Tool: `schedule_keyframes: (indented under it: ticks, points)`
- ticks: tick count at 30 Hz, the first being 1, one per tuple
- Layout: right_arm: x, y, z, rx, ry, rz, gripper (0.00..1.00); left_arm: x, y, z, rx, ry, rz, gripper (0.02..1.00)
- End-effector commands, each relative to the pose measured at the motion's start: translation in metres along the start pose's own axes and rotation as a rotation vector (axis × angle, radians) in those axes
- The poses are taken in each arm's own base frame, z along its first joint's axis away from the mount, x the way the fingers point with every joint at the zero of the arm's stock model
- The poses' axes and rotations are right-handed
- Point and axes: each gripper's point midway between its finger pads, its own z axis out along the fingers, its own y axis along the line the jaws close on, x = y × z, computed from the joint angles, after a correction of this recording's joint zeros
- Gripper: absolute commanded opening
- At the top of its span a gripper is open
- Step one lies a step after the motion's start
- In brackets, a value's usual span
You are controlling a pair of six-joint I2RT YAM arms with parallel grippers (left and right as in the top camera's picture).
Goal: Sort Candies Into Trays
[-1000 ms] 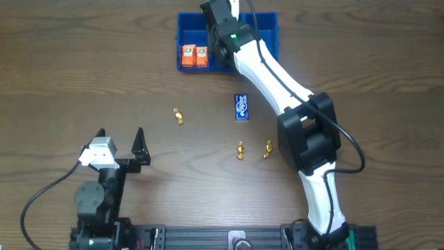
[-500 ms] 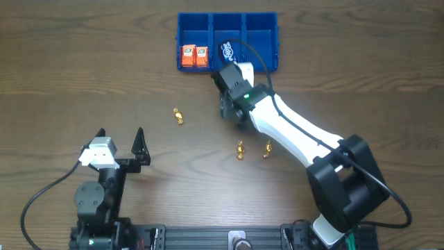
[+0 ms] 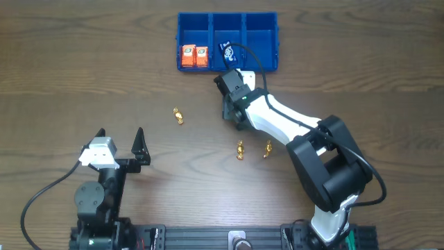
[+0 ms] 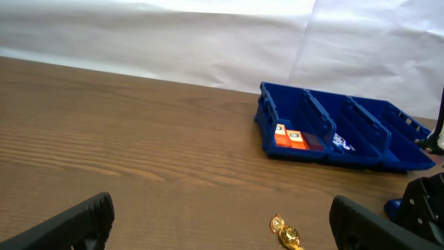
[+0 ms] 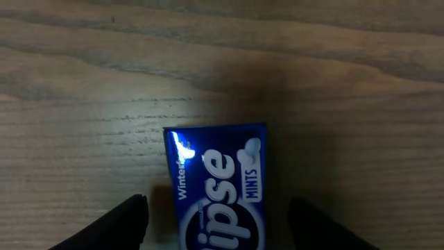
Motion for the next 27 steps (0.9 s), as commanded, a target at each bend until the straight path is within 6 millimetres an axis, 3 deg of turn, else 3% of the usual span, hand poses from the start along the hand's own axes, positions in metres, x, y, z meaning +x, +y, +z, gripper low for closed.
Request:
schedule_keyframes:
  ticks: [1,3,5,7,9,11,16,20,23,27]
  points:
    - [0.009,-0.003,0.012,0.014,0.031,0.013,0.643,0.016,0.002,0.001,0.003,0.048,0.003,0.996]
    - [0.012,-0.004,0.017,0.021,0.042,0.011,0.612,0.016,0.002,0.001,0.003,0.048,0.003,0.998]
    - [0.014,-0.003,0.018,0.024,0.047,0.026,0.408,0.016,0.002,0.001,0.003,0.048,0.003,0.996]
    - [0.014,-0.003,0.018,0.023,0.045,0.034,0.286,0.016,0.002,0.001,0.003,0.048,0.003,0.998]
    - [0.014,0.0,0.015,0.02,0.044,0.032,0.237,0.016,0.002,0.001,0.003,0.048,0.003,0.998]
    - [0.011,0.01,-0.003,-0.004,0.023,0.023,0.237,0.016,0.002,0.001,0.003,0.048,0.003,0.998]
    - [-0.047,0.036,-0.113,-0.078,-0.162,-0.006,0.237,0.016,0.002,0.001,0.003,0.048,0.003,0.998]
    - [-0.111,0.05,-0.155,-0.087,-0.247,-0.025,0.229,0.016,0.002,0.001,0.003,0.048,0.003,0.998]
    - [-0.156,0.053,-0.152,-0.073,-0.282,-0.029,0.229,0.016,0.002,0.001,0.003,0.048,0.003,0.998]
    - [-0.198,0.049,-0.109,-0.033,-0.291,-0.025,0.229,0.016,0.002,0.001,0.003,0.048,0.003,0.998]
